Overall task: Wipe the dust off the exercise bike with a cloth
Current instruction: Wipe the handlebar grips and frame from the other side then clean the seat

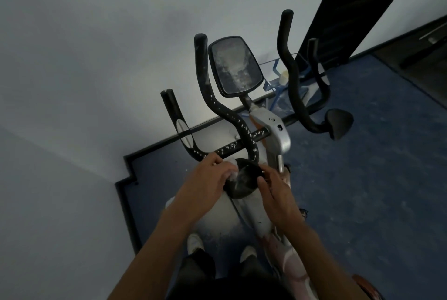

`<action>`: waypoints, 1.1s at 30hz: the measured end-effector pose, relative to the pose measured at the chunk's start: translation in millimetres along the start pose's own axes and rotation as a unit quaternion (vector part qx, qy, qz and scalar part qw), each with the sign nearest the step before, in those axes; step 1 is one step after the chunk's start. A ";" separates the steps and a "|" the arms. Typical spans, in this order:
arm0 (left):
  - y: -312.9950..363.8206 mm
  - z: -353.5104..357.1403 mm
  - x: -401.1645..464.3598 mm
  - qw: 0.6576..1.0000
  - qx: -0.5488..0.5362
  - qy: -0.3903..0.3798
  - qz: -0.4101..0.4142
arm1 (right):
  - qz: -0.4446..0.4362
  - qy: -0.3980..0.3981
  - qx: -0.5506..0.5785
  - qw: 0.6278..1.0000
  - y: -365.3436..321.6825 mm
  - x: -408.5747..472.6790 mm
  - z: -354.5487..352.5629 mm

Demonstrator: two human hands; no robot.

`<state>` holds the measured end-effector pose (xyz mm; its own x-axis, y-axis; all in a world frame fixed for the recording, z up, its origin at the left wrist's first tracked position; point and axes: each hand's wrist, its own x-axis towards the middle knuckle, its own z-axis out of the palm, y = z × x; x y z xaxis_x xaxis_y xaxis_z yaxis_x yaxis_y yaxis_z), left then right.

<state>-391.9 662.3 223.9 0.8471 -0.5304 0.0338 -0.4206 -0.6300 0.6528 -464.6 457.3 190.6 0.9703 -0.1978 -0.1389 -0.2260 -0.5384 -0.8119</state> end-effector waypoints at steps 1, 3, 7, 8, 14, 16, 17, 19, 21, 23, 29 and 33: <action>4.4 5.0 0.7 1.000 -0.002 0.011 -0.007 | -0.012 -0.002 -0.003 1.000 -0.2 2.3 -3.1; 9.6 16.4 -5.1 0.999 -0.002 0.030 -0.031 | -0.039 0.003 -0.018 0.999 -2.0 6.3 -9.1; 10.6 30.1 -32.9 0.992 -0.025 0.084 -0.090 | -0.058 -0.022 -0.021 0.998 3.2 14.6 -14.5; 14.7 31.9 -36.4 0.990 -0.030 0.095 -0.095 | -0.057 -0.038 -0.021 0.997 7.0 17.3 -13.6; 37.7 51.6 -26.8 0.970 -0.033 0.189 -0.147 | -0.073 -0.051 -0.008 0.996 24.4 24.3 -9.1; 38.9 61.2 -36.2 0.967 -0.022 0.195 -0.161 | -0.070 -0.061 0.000 0.996 23.8 25.4 -11.1; 39.6 66.0 -42.6 0.967 -0.018 0.194 -0.165 | -0.072 -0.064 0.004 0.995 23.8 26.3 -11.6; 43.4 73.6 -51.2 0.967 -0.021 0.195 -0.164 | -0.074 -0.072 0.007 0.995 24.5 28.0 -12.4; 48.9 77.4 -50.4 0.964 -0.014 0.222 -0.148 | -0.079 -0.081 0.007 0.994 27.0 29.7 -13.0; 52.6 77.7 -45.1 0.957 -0.011 0.254 -0.142 | -0.085 -0.088 0.008 0.992 29.2 30.8 -13.4; 55.5 86.9 -59.0 0.933 -0.029 0.306 -0.188 | -0.088 -0.108 0.019 0.990 32.6 35.3 -14.1; 64.9 86.5 -51.3 0.920 -0.009 0.339 -0.195 | -0.096 -0.113 0.013 0.989 36.9 36.1 -14.7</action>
<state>-490.8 599.6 199.1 0.9428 0.2142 0.2554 -0.0417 -0.6843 0.7280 -439.2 418.3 164.0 0.9902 0.0962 -0.1014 -0.0359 -0.5262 -0.8496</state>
